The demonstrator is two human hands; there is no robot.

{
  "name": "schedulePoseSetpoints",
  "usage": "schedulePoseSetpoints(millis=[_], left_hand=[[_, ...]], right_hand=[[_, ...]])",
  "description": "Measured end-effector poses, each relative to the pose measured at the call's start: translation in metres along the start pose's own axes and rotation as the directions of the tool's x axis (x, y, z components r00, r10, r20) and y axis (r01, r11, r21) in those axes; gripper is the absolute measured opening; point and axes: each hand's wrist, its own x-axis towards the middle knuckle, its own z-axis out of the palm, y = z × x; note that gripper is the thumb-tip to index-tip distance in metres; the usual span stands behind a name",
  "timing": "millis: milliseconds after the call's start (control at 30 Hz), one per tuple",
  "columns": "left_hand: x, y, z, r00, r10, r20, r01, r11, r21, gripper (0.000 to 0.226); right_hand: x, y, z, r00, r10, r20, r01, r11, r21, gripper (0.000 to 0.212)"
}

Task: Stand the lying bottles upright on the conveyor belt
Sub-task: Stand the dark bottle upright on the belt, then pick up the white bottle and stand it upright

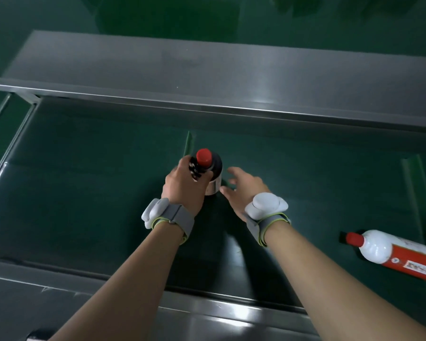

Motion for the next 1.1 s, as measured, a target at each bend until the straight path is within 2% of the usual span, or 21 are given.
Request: schedulePoseSetpoints(millis=[100, 167, 333, 433, 567, 767, 933, 1100], left_hand=[[-0.017, 0.005, -0.002, 0.989, -0.019, -0.147, 0.016, 1.000, -0.022, 0.025], [-0.030, 0.012, 0.001, 0.986, 0.018, -0.168, -0.027, 0.998, -0.052, 0.020], [-0.058, 0.031, 0.020, 0.990, 0.130, -0.055, -0.137, 0.980, -0.145, 0.020], [-0.079, 0.039, 0.040, 0.980, 0.197, 0.022, -0.193, 0.973, -0.127, 0.030], [-0.104, 0.048, 0.066, 0.964, 0.206, 0.166, -0.189, 0.975, -0.113, 0.049], [-0.140, 0.060, 0.098, 0.910, 0.247, 0.334, -0.224, 0.969, -0.105, 0.062], [-0.159, 0.070, 0.122, 0.865, 0.248, 0.437, -0.249, 0.967, -0.056, 0.066], [-0.174, 0.087, 0.151, 0.836, 0.264, 0.481, -0.273, 0.961, -0.052, 0.065]], right_hand=[[-0.014, 0.006, -0.005, 1.000, 0.009, 0.011, -0.009, 1.000, 0.023, 0.057], [-0.023, 0.010, -0.007, 1.000, 0.020, 0.013, -0.020, 1.000, 0.018, 0.059], [-0.048, 0.024, -0.015, 0.999, 0.054, -0.006, -0.054, 0.998, 0.013, 0.063], [-0.075, 0.049, -0.025, 0.995, 0.090, -0.050, -0.089, 0.996, 0.025, 0.063], [-0.109, 0.086, -0.032, 0.980, 0.177, -0.093, -0.178, 0.984, 0.001, 0.064], [-0.142, 0.126, -0.042, 0.951, 0.284, -0.123, -0.286, 0.958, 0.008, 0.067], [-0.165, 0.150, -0.051, 0.935, 0.319, -0.153, -0.316, 0.948, 0.044, 0.069], [-0.180, 0.188, -0.061, 0.919, 0.360, -0.160, -0.356, 0.933, 0.056, 0.067]])
